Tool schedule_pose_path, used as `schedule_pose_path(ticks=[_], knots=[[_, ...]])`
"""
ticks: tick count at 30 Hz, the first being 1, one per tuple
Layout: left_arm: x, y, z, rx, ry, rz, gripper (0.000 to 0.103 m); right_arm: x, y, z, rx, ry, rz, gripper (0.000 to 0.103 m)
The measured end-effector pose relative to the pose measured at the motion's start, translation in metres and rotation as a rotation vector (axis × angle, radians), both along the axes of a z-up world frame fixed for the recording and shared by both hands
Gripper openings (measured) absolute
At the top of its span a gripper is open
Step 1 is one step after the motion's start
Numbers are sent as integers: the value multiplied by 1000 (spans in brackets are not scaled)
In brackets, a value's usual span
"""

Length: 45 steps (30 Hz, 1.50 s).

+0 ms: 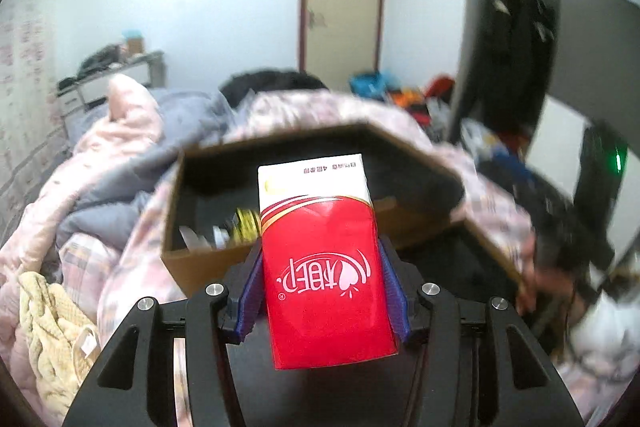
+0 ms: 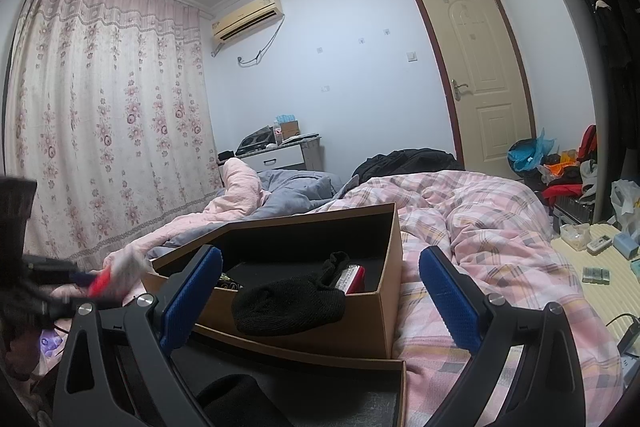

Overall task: Organize soft objects
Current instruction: 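Carry the red-and-white box with the left gripper over the other box, then open the left gripper to drop the box into the other box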

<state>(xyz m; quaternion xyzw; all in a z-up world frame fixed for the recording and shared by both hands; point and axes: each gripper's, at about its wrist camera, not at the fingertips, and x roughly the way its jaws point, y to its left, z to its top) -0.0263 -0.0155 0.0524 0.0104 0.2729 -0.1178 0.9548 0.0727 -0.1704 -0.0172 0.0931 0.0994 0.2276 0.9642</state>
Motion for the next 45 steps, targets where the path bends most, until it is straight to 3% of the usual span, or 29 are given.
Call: schedule_pose_path(ticks=[2,8,16,20,25,31,37,41,45], knots=[[4,2,6,-9,-46,28,49,0,0,0,1,0,0,99],[40,-3,-1,106,-84,190,49,0,0,0,0,1,-1,99],[53,32,5,-93,-82,258,49,1,0,0,-3,2,-3,99],[62,36,14,-108,-91,296,49,1,0,0,-2,3,-4,99],[82,34,13,-101,-64,305,49,1,0,0,-3,3,-5,99],[91,30,-17,-87,-6,301,49,1,0,0,-2,2,-5,99],[92,17,-48,2,23,285,49,1,-1,0,-7,1,-7,99],[88,7,-52,58,12,269,49,2,-2,-1,-5,2,-8,99],[82,8,-51,35,14,253,49,2,-1,-1,-6,3,-9,99]])
